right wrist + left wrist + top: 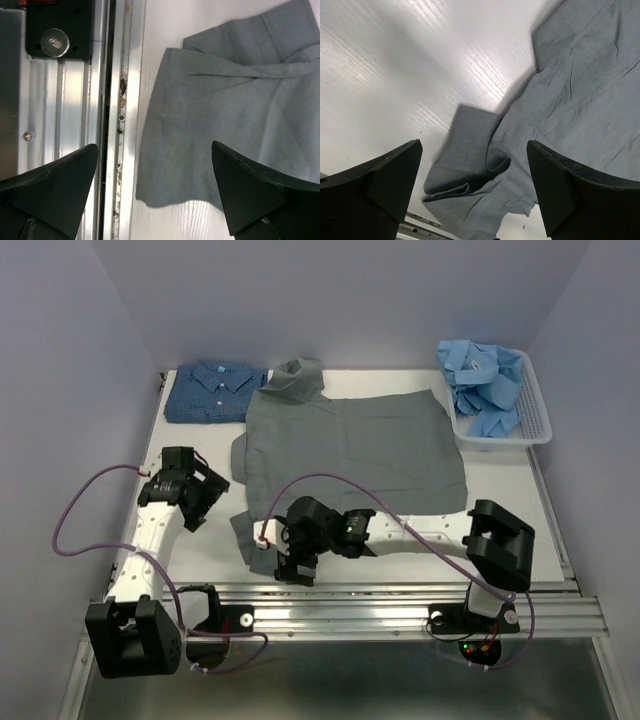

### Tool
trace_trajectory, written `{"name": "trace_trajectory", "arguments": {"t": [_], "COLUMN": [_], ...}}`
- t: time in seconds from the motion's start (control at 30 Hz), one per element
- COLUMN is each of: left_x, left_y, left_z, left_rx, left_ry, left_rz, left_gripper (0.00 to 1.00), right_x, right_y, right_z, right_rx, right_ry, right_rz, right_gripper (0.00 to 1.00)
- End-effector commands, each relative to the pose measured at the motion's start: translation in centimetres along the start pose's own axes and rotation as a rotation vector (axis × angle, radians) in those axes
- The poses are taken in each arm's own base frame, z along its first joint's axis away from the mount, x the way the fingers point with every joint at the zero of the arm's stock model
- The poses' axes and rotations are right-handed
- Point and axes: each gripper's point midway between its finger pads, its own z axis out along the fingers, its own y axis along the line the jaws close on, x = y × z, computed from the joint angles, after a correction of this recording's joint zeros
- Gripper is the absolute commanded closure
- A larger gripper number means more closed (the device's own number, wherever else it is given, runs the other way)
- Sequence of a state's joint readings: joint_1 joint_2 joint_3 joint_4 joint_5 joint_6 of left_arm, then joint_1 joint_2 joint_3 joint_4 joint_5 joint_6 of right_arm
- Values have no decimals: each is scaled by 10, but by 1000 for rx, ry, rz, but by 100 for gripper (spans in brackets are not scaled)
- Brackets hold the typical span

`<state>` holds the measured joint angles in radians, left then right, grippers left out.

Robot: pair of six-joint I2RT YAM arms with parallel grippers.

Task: Fold and stack the long sleeve shirts
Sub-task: Flatten the shirt out

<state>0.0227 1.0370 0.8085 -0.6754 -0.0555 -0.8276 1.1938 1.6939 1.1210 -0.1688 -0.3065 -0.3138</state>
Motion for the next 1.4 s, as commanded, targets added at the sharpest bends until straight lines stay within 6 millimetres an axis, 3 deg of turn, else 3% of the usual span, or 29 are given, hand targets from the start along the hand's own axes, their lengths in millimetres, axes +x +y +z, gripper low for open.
{"name": "trace_trajectory", "arguments": {"t": [0.0,0.03,0.07,0.13,0.23,0.3,0.33,0.4,0.43,0.5,0.53,0.6,0.67,0.73,0.77,0.8,0.87,0.9,0.93,1.0,1.1,1.13,1.23,1.37], "left_x": [-14,-15,-15,-17,-8,5,18,38,56,82,91,100,118,131,139,146,156,157,155,164,172,172,167,150], "left_y": [-20,-18,-16,-12,-11,-12,-4,-7,3,0,-1,5,11,15,17,17,14,20,15,17,22,19,22,47], "left_z": [5,7,10,12,13,13,15,16,21,22,20,22,18,12,9,6,0,0,-3,-6,-13,-15,-18,-34], "left_rx": [72,65,53,46,76,119,123,203,209,281,291,261,217,160,147,143,134,84,83,52,0,-20,-111,-329], "left_ry": [-16,-15,-7,-5,28,73,101,165,210,297,327,351,392,416,435,459,488,497,492,519,553,559,548,503], "left_rz": [43,45,66,81,105,127,129,133,131,135,130,137,198,226,239,249,274,279,284,294,331,337,381,369], "left_gripper": [1,1,1,1,1,1,1,1,1,1,1,1,1,1,1,1,1,1,1,1,1,1,1,1], "right_x": [-24,-16,-7,-4,6,3,-7,-11,-24,-21,-35,-29,-31,-3,5,13,40,39,46,84,118,137,179,210], "right_y": [-8,-12,-1,-3,-16,-19,-19,-21,-24,-26,-29,-30,-49,-66,-98,-110,-123,-134,-137,-144,-145,-146,-147,-148], "right_z": [32,37,52,58,52,46,37,29,17,4,-13,-28,-59,-77,-111,-128,-156,-189,-202,-239,-256,-261,-259,-263], "right_rx": [61,113,111,182,294,331,349,381,420,456,491,526,613,661,740,778,861,919,959,1110,1167,1193,1248,1276], "right_ry": [-8,53,101,142,172,146,104,58,3,-25,-86,-107,-171,-183,-244,-280,-344,-431,-460,-454,-431,-402,-299,-229], "right_rz": [-63,-73,-91,-91,-12,28,64,104,151,187,211,264,379,598,724,820,976,1011,1045,1157,1301,1371,1491,1597], "right_gripper": [0,0,0,0,0,0,0,0,0,0,0,0,0,0,0,0,0,0,0,0,0,0,0,0]}}
